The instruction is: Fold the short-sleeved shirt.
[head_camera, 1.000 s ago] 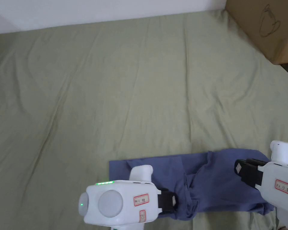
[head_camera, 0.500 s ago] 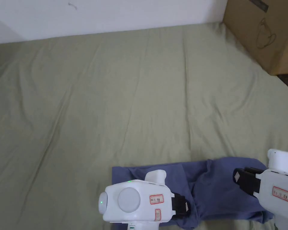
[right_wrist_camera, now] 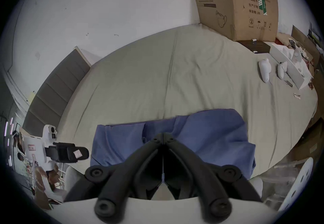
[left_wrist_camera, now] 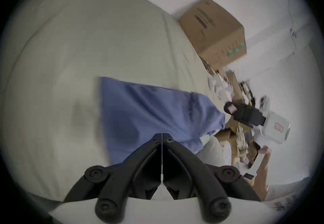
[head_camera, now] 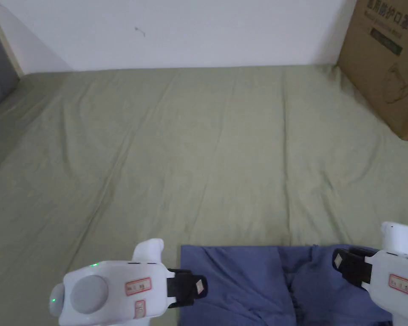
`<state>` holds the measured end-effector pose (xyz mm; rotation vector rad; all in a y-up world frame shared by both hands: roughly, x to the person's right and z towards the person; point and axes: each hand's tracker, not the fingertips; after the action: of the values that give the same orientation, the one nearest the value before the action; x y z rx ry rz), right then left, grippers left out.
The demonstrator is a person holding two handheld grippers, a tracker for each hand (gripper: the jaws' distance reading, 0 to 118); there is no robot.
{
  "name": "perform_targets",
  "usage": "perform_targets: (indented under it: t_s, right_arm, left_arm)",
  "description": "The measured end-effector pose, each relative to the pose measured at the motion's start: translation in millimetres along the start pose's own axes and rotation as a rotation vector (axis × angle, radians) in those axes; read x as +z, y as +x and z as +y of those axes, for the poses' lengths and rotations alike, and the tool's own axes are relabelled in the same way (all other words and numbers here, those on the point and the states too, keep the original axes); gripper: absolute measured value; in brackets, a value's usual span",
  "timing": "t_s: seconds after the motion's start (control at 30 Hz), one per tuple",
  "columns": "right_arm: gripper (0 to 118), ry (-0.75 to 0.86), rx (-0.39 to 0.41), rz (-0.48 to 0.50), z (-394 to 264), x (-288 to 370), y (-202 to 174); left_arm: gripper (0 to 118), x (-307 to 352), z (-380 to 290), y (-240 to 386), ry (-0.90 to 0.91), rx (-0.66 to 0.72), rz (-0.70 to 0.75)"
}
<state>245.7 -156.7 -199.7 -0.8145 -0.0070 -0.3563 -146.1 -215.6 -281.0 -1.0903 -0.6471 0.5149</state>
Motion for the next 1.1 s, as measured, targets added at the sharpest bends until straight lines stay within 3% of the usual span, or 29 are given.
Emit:
perform_targets:
  t_s: [0.13, 0.17, 0.2, 0.23, 0.27, 0.47, 0.63, 0.67, 0.7, 0.73, 0.8, 0.87, 1.1]
  right_arm:
    - [0, -0.021, 0.039, 0.004, -2, -5, -12]
    - [0, -0.027, 0.044, 0.004, -2, -7, -15]
    - [0, -0.031, 0.048, 0.005, -2, -9, -17]
    - [0, -0.036, 0.053, 0.007, -2, -11, -19]
    - [0, -0.041, 0.057, 0.006, -2, -12, -22]
    - [0, -0.064, 0.094, -0.007, 1, -19, -31]
    - [0, -0.084, 0.1, -0.006, 2, -27, -36]
    - [0, -0.087, 0.106, -0.006, 2, -28, -37]
    - [0, -0.092, 0.111, -0.007, 2, -30, -39]
    - [0, -0.096, 0.113, -0.008, 2, -31, -39]
    - [0, -0.102, 0.116, -0.011, 2, -34, -41]
    - [0, -0.111, 0.115, -0.015, 3, -37, -42]
    - [0, -0.116, 0.135, -0.021, 10, -41, -47]
  left_arm:
    - [3, 15, -8, -45, -0.02, 0.037, -0.023]
    - [15, 14, -10, -53, -0.019, 0.047, -0.008]
    - [41, 11, -12, -61, -0.01, 0.068, -0.004]
    - [77, 7, -14, -70, -0.015, 0.091, -0.013]
    - [92, -1, -15, -77, -0.054, 0.132, -0.013]
    - [102, -22, -13, -91, 0.031, 0.284, -0.239]
    - [98, -52, -4, -99, 0.0, 0.425, -0.405]
    - [81, -59, -1, -97, -0.029, 0.408, -0.43]
    - [40, -65, 0, -96, -0.042, 0.395, -0.415]
    - [40, -70, 1, -94, -0.049, 0.389, -0.409]
    - [9, -83, 1, -94, -0.084, 0.404, -0.26]
    - [9, -82, 1, -104, -0.085, 0.445, -0.369]
    - [9, -37, 19, -118, -0.08, 0.349, -0.342]
